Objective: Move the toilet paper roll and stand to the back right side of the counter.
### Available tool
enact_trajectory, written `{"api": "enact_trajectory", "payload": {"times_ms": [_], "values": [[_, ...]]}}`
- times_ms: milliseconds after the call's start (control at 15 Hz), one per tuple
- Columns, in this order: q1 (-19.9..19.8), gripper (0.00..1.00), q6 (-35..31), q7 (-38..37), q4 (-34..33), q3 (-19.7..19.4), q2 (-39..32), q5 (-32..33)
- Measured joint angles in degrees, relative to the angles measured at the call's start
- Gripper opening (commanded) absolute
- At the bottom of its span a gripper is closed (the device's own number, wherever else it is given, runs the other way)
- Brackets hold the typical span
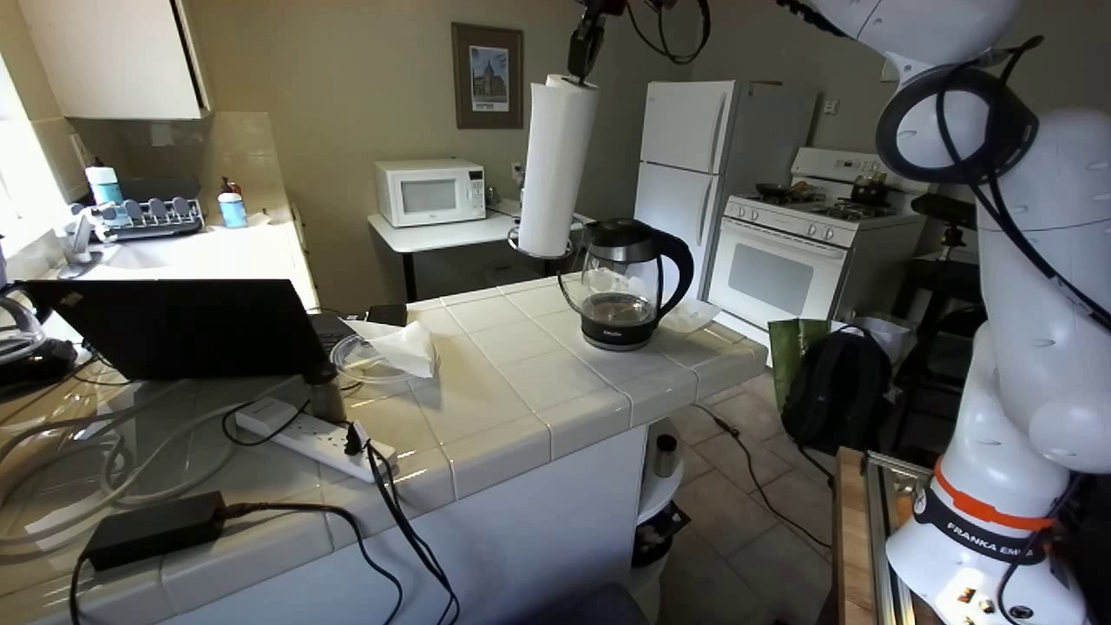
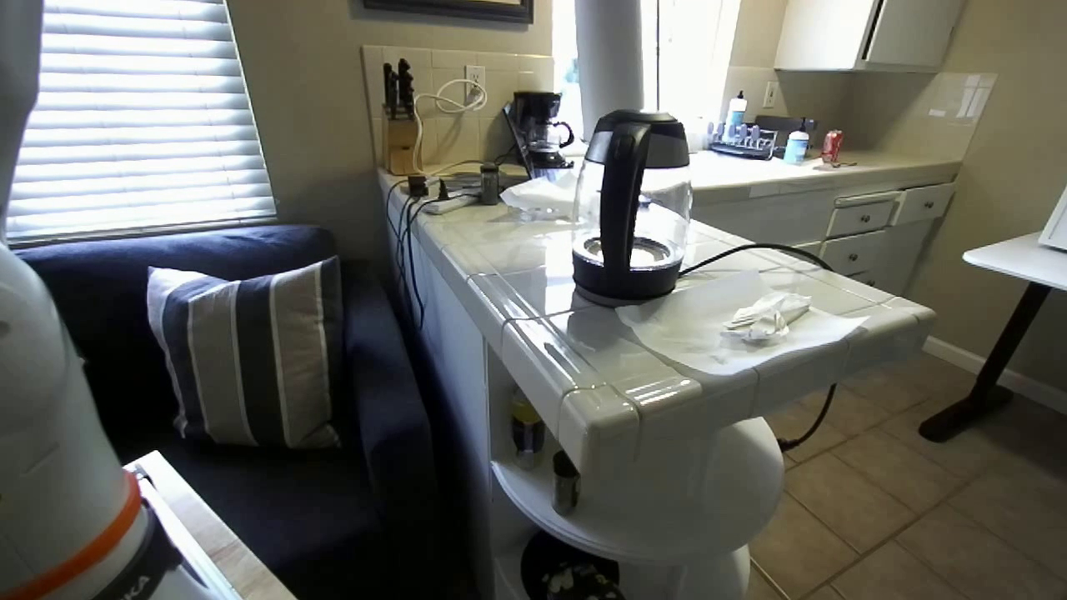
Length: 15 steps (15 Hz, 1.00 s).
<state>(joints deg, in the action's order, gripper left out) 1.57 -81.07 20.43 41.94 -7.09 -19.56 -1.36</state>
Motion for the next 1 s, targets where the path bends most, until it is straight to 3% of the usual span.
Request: {"api": "enact_trajectory", "payload": {"times_ms": [333,933,1000], "values": [[-3.05,0.02,0.01,-2.46,-2.72,-2.45,0.43,-0.30],[-14.51,0.02,0.01,-6.44,-2.57,-6.07,0.92,-5.74],[-15.78,0.06,0.16,-6.50,-2.35,-6.25,0.92,-6.93]]}}
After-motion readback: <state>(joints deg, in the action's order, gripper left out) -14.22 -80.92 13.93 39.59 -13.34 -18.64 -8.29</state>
